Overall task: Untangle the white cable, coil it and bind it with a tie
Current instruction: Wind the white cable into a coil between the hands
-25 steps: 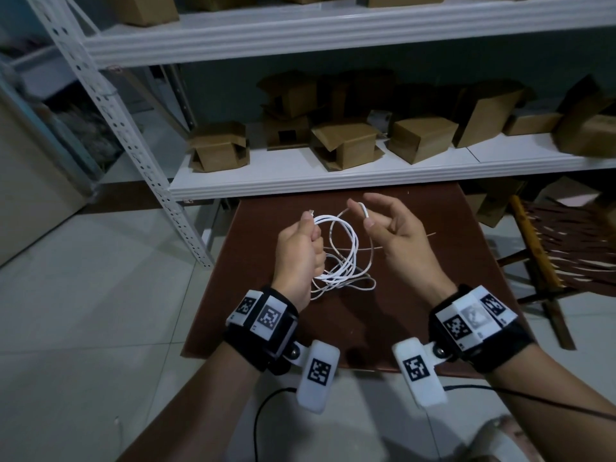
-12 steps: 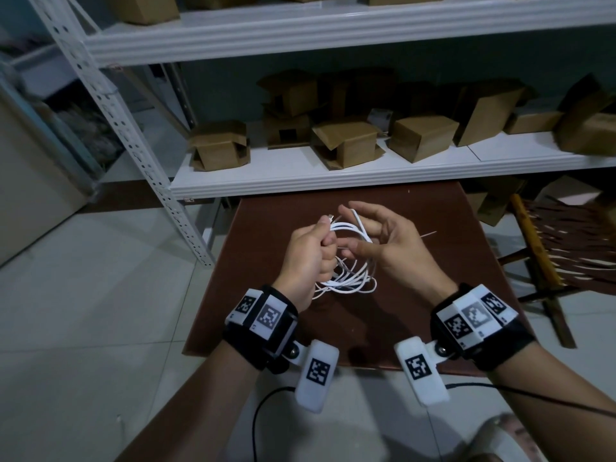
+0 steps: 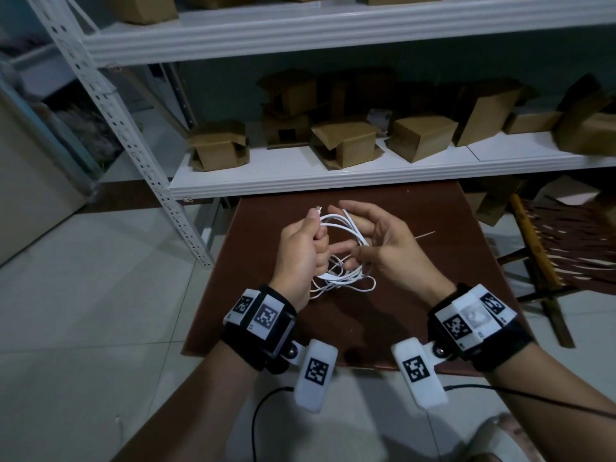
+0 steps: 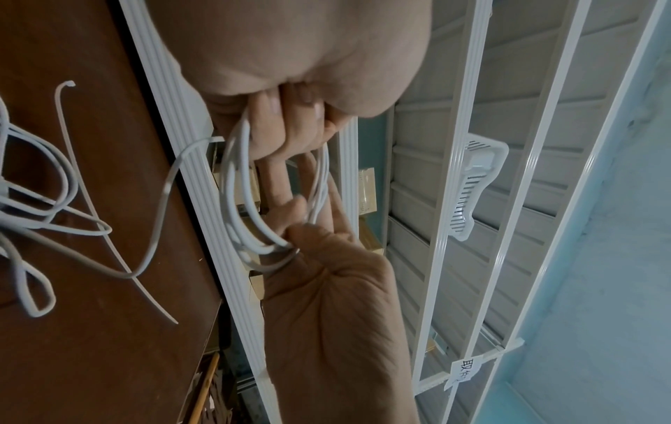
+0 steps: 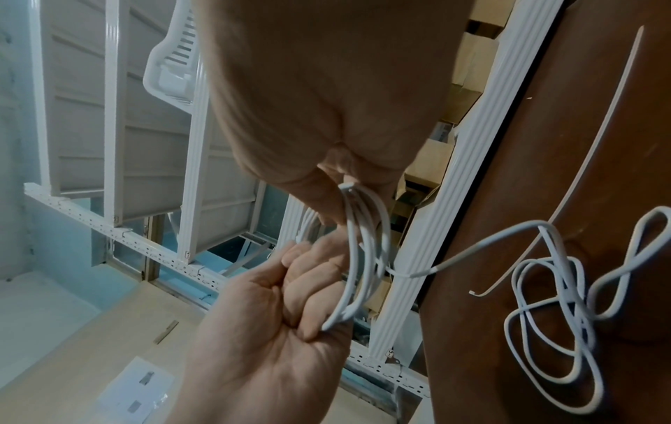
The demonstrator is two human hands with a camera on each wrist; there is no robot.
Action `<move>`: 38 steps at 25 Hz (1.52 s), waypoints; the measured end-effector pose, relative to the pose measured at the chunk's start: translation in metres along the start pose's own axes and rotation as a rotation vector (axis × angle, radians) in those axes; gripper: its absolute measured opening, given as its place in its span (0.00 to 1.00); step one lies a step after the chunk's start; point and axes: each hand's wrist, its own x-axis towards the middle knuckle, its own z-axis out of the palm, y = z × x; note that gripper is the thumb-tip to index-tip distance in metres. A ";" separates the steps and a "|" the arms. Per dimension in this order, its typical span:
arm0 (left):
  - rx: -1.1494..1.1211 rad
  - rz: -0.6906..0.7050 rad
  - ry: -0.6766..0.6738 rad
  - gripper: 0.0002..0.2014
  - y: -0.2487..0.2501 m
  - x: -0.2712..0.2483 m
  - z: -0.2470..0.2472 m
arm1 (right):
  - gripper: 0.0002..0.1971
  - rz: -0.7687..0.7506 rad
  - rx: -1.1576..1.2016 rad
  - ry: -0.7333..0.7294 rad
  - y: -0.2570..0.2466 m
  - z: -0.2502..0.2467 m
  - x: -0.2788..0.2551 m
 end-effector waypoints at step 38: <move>0.361 -0.053 -0.090 0.14 -0.010 0.001 0.005 | 0.14 0.130 -0.093 0.058 0.001 0.004 -0.004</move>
